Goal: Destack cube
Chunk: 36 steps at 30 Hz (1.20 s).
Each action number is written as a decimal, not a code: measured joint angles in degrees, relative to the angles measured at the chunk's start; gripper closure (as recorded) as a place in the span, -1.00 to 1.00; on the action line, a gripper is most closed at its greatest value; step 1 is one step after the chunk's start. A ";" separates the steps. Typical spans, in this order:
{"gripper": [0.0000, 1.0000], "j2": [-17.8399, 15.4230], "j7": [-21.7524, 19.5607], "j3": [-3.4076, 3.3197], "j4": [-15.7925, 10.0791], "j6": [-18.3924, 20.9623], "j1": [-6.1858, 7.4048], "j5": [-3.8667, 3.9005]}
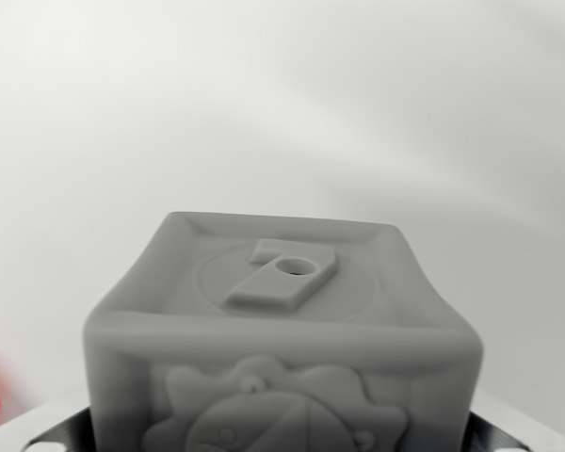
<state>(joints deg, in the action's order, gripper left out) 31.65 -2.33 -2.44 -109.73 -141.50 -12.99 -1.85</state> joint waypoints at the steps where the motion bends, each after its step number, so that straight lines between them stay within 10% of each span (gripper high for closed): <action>1: 1.00 0.28 0.51 0.01 0.37 0.10 -0.08 0.00; 36: 1.00 10.33 8.00 0.28 7.35 -2.55 -1.10 0.00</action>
<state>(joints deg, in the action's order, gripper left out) 41.97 5.67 -2.16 -102.38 -144.05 -14.09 -1.85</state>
